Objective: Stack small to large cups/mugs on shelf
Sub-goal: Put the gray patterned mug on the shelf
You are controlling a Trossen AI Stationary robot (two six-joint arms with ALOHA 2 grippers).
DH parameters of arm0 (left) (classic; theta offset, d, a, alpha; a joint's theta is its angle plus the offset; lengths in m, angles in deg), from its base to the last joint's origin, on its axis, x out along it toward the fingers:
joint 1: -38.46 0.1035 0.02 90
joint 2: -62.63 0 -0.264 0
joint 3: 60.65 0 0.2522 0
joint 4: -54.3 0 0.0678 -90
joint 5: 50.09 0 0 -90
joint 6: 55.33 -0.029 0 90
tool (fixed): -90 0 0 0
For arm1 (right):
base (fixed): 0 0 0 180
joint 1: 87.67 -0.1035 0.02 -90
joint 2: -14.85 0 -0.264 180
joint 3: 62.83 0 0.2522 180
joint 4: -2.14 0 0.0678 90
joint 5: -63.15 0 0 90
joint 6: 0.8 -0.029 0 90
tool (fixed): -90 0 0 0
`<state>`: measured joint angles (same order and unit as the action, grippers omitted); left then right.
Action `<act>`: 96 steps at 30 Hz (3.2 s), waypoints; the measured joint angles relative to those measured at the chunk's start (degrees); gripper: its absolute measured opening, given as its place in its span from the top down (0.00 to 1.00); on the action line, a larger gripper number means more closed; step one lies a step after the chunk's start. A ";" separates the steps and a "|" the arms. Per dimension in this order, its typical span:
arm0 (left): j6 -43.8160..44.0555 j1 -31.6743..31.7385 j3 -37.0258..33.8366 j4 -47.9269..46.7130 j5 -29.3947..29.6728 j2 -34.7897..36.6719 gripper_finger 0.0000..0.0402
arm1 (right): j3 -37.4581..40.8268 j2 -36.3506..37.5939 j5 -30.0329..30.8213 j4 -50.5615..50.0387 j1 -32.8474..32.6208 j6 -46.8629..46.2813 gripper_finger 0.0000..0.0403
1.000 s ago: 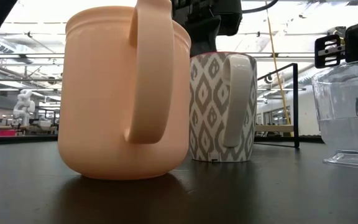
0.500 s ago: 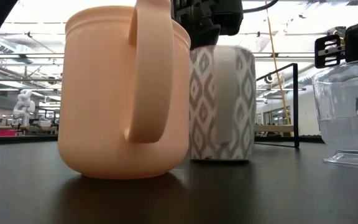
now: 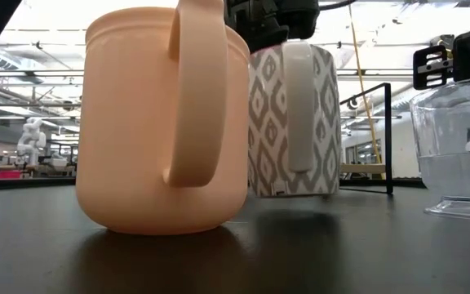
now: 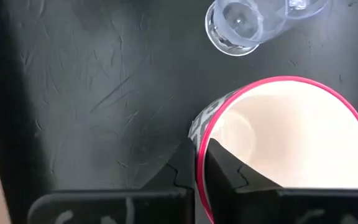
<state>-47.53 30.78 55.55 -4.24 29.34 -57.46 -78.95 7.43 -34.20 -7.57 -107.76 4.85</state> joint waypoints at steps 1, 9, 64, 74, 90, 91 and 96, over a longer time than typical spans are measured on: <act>-0.27 -0.02 0.46 -1.12 0.51 0.16 0.96 | -0.02 0.00 0.01 0.02 -0.01 0.00 1.00; -1.68 0.52 6.60 -10.08 5.12 0.37 0.97 | -0.01 0.00 -0.01 0.11 -0.01 0.00 1.00; -2.38 14.35 -0.15 -19.01 16.28 17.95 0.97 | -0.02 0.02 -0.06 -0.02 -0.02 -0.44 1.00; 0.65 18.08 -15.40 -13.86 15.49 30.92 0.97 | -0.02 0.00 -0.06 0.72 -0.02 -0.42 1.00; -1.18 19.91 -16.36 -12.20 10.71 28.18 0.97 | -0.01 -0.02 -0.03 0.95 0.01 -0.42 1.00; -1.19 20.02 -16.50 -12.02 10.57 27.86 0.97 | -0.01 -0.06 -0.03 0.85 0.00 -0.44 1.00; -1.60 20.73 -18.80 -10.37 10.21 27.38 0.97 | -0.01 -0.38 -0.03 0.91 0.00 -0.42 1.00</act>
<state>-49.13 51.50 36.75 -14.61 39.55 -30.08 -78.96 7.05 -34.23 -6.66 -107.76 4.43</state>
